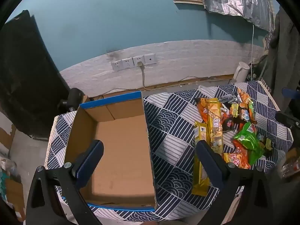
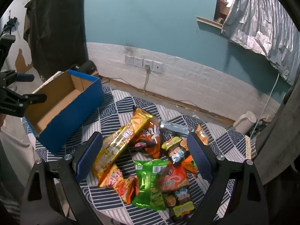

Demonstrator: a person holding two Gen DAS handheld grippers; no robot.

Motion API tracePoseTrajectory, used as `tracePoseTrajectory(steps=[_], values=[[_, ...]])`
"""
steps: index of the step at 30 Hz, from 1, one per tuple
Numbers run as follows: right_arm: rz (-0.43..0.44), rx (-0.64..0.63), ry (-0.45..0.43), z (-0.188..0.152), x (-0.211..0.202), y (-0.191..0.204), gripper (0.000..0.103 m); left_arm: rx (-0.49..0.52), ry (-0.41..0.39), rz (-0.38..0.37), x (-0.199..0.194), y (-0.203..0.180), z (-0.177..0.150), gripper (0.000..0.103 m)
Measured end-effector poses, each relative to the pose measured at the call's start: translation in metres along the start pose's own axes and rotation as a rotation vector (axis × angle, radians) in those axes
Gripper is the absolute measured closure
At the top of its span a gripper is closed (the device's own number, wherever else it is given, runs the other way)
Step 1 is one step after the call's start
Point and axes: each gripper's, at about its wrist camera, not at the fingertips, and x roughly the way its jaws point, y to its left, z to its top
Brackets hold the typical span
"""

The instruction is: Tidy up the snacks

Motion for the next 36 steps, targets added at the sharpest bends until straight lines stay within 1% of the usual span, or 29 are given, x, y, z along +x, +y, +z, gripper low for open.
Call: tracePoseTrajectory(steps=[4,5,8,13,18,36], values=[[-0.001,-0.001,0.001,-0.0002,-0.0004,-0.0001,0.013,0.003,-0.006,0.014,-0.0021,-0.0008,-0.0013,0.003],[-0.002,-0.002,0.001,-0.0002,-0.0004,-0.0001,0.013,0.003,0.013,0.004,-0.0004,-0.0003,0.0002,0.003],[-0.004,-0.004,-0.001,-0.0001,-0.0006,-0.0004,0.013,0.011,0.013,0.002,0.0042,-0.0063,-0.0010,0.003],[-0.003,-0.001,-0.001,-0.0004,-0.0015,0.0011,0.013,-0.002,0.001,-0.031,0.0025,-0.0029,-0.0019,0.003],[-0.002,-0.003,0.004,-0.0008,0.0008,0.0012,0.013,-0.008,-0.011,-0.017,0.0006,-0.0019,-0.0017,0.003],[-0.003,-0.012,0.016,-0.0012,0.0063,0.0072,0.013,0.005,0.001,-0.010,0.0017,-0.0015,-0.0068,0.003]])
